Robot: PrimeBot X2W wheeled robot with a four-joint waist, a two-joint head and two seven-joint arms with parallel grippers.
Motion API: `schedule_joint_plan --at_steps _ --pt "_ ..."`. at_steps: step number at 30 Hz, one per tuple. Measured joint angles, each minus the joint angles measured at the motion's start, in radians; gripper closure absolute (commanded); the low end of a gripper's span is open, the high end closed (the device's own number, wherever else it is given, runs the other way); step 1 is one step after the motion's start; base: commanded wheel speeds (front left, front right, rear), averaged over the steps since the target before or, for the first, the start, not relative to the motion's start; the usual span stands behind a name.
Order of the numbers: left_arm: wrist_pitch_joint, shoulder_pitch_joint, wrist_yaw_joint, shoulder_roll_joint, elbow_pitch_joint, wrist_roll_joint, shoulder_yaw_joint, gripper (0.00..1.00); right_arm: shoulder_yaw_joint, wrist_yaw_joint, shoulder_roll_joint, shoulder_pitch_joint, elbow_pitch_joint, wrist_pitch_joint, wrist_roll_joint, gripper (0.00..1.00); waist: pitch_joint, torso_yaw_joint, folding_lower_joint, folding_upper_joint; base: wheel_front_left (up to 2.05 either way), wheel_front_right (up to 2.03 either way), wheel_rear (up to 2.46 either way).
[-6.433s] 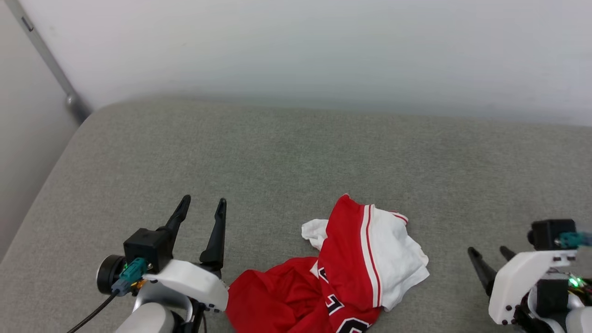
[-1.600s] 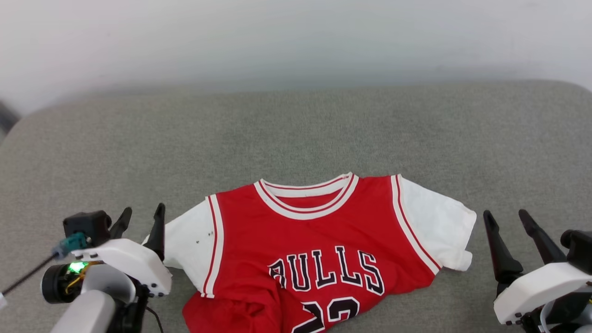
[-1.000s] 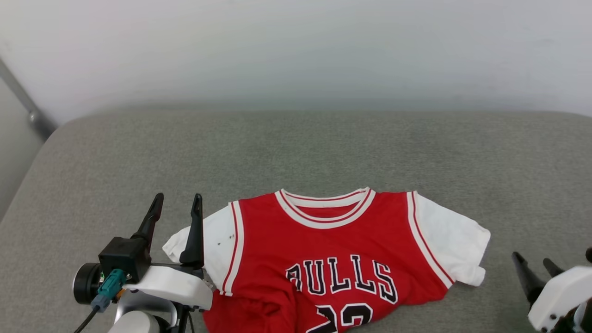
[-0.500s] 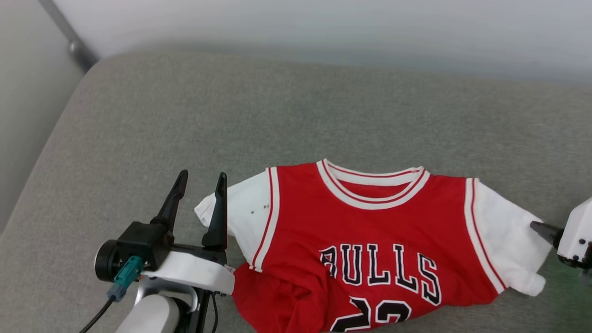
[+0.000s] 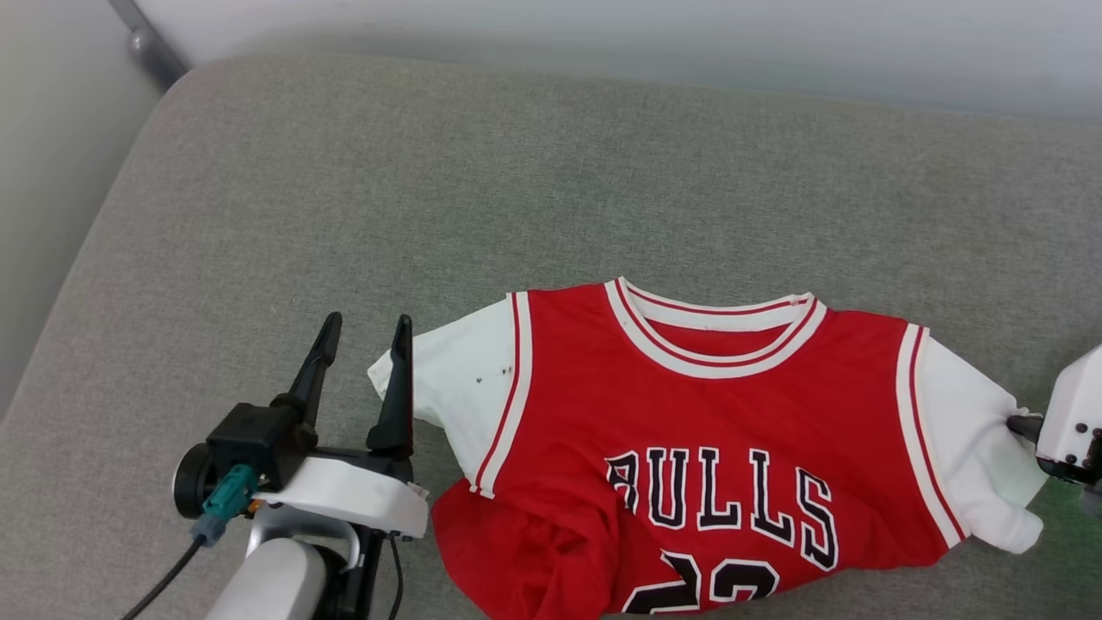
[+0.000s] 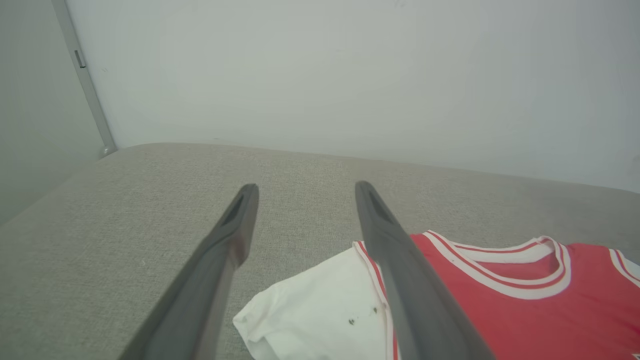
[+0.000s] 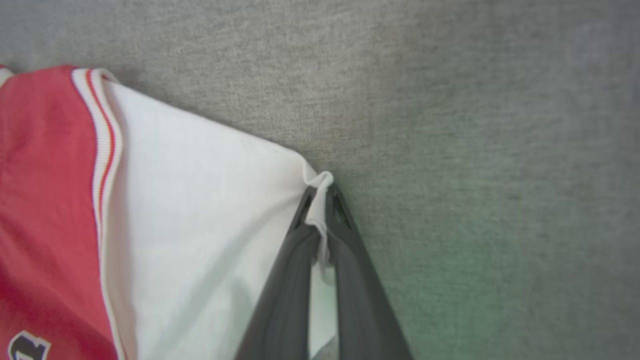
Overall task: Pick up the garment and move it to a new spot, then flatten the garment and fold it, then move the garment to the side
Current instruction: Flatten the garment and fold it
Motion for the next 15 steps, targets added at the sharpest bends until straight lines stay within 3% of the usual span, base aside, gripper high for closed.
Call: schedule_joint_plan --at_steps 6,15 --pt "0.122 -0.037 -0.071 0.057 0.071 -0.085 0.020 0.00 0.073 0.000 -0.008 0.001 -0.044 -0.050 0.011 1.00 -0.033 -0.027 0.0001 -0.0001 0.00 0.00 0.00" --pt "0.608 -0.176 -0.227 0.240 0.253 -0.279 0.018 0.00 0.195 0.000 -0.028 0.020 -0.220 -0.068 0.051 1.00 -0.068 -0.110 0.0001 0.0000 0.00 0.00 0.00"
